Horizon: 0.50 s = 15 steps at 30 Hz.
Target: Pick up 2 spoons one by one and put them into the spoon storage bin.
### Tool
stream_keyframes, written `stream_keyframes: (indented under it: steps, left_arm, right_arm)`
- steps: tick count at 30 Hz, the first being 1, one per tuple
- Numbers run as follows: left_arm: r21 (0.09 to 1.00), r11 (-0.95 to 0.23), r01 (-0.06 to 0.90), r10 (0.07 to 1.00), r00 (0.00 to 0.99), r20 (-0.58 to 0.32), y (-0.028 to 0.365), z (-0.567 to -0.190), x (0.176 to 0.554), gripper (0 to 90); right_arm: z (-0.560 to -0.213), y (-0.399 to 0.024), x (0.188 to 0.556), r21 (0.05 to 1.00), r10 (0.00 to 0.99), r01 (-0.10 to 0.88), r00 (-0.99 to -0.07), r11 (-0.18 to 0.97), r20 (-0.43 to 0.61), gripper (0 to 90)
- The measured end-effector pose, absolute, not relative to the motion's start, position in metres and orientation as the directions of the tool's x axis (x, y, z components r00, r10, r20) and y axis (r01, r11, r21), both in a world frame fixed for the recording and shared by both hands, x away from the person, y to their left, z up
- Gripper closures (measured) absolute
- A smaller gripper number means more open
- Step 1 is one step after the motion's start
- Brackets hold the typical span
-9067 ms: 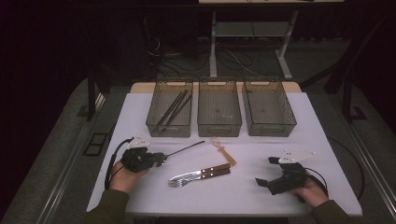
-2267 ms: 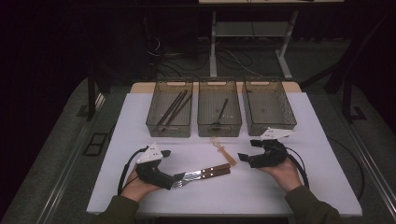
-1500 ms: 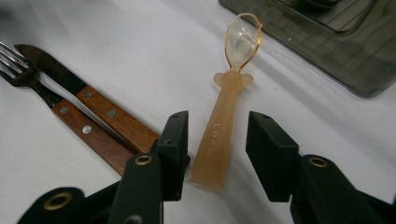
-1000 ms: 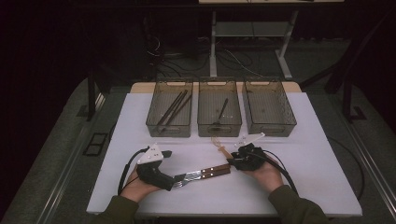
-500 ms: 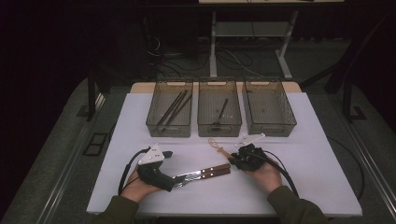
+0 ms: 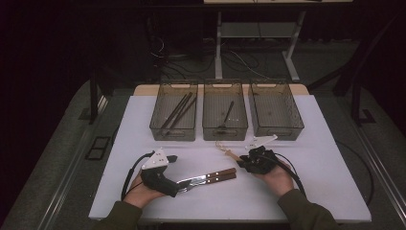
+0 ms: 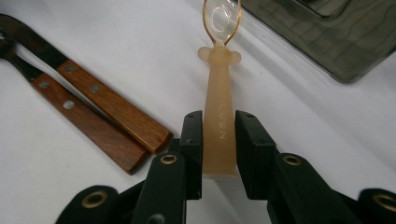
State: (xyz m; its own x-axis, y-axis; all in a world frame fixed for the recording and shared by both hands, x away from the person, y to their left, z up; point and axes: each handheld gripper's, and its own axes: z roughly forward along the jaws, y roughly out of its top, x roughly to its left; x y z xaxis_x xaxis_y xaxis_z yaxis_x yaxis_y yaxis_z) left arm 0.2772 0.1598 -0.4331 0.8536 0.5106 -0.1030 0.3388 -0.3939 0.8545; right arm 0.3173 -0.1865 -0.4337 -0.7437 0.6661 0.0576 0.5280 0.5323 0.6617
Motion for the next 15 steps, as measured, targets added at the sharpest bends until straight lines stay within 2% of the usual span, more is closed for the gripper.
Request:
stream_keyframes:
  steps: [15]
  left_arm:
    - [0.853, -0.399, 0.337, 0.506, 0.857, -0.101, 0.159, -0.433, 0.277, 0.0]
  right_arm:
    - [-0.412, -0.203, 0.311, 0.713, 0.644, 0.5, -0.76, 0.492, 0.089, 73.6]
